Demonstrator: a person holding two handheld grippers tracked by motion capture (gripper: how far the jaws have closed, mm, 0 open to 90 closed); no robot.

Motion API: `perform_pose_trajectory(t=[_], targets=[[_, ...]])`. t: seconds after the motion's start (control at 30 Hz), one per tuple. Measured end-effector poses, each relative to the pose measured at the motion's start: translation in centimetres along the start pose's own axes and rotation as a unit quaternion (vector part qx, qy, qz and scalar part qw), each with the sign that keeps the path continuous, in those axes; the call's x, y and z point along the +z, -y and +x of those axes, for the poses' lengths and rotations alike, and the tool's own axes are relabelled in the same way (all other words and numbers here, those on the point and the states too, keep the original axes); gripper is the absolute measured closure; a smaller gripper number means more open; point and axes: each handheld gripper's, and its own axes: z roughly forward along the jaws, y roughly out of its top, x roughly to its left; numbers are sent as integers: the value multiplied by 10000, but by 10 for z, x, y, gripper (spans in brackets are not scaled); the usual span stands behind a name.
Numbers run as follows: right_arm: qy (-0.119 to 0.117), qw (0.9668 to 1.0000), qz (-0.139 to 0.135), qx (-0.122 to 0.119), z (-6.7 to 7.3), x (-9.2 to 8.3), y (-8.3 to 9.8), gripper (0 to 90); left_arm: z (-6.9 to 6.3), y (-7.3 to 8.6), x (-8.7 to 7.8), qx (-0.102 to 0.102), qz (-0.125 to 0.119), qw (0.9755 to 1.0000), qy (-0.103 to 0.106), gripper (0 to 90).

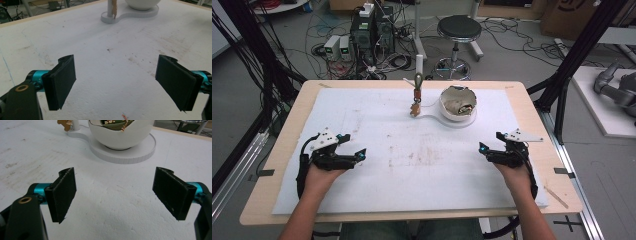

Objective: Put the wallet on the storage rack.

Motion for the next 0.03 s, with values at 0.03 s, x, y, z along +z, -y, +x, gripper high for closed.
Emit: perform_pose_trajectory(t=[0.03], targets=[[-7, 10000, 6, 37, 0, 0, 0, 195, 0, 0, 0, 1, 1, 10000, -4, 166]])
